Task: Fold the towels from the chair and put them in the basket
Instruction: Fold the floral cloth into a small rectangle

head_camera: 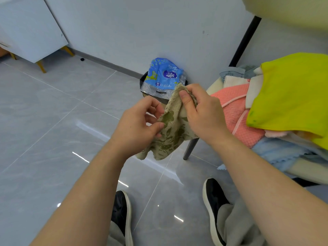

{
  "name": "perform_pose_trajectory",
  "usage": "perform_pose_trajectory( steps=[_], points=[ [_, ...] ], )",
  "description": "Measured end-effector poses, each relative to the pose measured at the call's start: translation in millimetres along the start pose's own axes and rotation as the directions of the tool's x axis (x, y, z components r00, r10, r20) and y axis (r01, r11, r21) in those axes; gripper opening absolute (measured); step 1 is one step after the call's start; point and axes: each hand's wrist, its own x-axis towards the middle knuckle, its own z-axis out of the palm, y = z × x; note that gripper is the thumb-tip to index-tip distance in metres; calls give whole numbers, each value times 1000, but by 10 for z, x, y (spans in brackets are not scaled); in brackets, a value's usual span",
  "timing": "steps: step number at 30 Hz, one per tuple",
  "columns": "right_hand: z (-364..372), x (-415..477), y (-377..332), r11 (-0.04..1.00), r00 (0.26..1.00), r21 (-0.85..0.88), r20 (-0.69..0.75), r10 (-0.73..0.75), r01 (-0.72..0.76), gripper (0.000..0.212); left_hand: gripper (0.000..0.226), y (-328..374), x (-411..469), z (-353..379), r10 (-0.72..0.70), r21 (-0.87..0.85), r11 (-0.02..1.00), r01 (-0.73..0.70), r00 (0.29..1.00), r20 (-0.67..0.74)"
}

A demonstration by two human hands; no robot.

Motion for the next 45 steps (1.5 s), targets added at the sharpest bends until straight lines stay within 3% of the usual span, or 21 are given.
perform_pose_trajectory(
  steps=[24,29,34,45],
  points=[
    [-11,23,37,999,999,-18,-2,33,-33,25,37,-108,39,-14,-60,76,995,61,998,-12],
    [-4,18,51,999,1000,-13,-2,30,-30,25,26,-109,41,-11,-64,130,990,63,998,6],
    [-25,30,52,999,999,-10,-9,32,-32,24,36,-77,22,-17,-58,164,986,39,992,110],
    [-190,149,134,997,989,2,-125,80,-80,26,10,-42,0,42,-24,370,928,-39,986,165]
  ],
)
